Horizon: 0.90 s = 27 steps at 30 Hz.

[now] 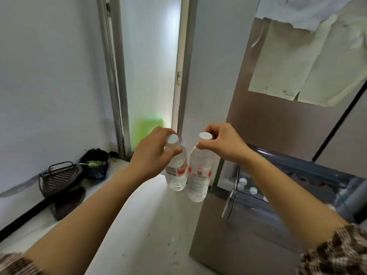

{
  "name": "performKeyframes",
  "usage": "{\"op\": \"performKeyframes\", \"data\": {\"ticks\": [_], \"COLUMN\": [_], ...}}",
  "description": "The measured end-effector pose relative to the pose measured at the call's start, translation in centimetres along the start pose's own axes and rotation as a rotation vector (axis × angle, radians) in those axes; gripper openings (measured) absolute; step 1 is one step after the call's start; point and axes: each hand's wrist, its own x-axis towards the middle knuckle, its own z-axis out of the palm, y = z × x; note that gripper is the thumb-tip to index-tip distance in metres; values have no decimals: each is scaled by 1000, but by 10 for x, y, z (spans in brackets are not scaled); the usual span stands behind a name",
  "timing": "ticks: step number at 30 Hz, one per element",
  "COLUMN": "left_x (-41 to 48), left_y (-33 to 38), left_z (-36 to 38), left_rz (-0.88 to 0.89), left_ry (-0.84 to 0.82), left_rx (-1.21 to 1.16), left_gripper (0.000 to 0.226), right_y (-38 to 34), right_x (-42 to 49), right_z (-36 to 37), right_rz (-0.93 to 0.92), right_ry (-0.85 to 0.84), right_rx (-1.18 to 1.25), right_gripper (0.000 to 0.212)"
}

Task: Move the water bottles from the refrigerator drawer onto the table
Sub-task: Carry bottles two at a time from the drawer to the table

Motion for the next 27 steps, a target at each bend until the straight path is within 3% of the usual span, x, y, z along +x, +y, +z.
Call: {"op": "performKeyframes", "data": {"ticks": [7,14,27], "left_x": [-97,-172,-233], "left_y": [-95,-180,-358], "left_z": [-94,-187,-344], "left_rz": [-358,-658,-1014], "left_ry": [-13,128,317], "left_rx": [175,316,443], "left_gripper": [36,32,26], "right_y": [-67,-156,-327], "right_x": [15,41,133], "right_z": [153,286,528], "right_rz": [-138,-440,-764], "right_ry": [-271,-571,-868], "right_rx": [-19,-99,-93], "right_gripper": [20,18,19]}}
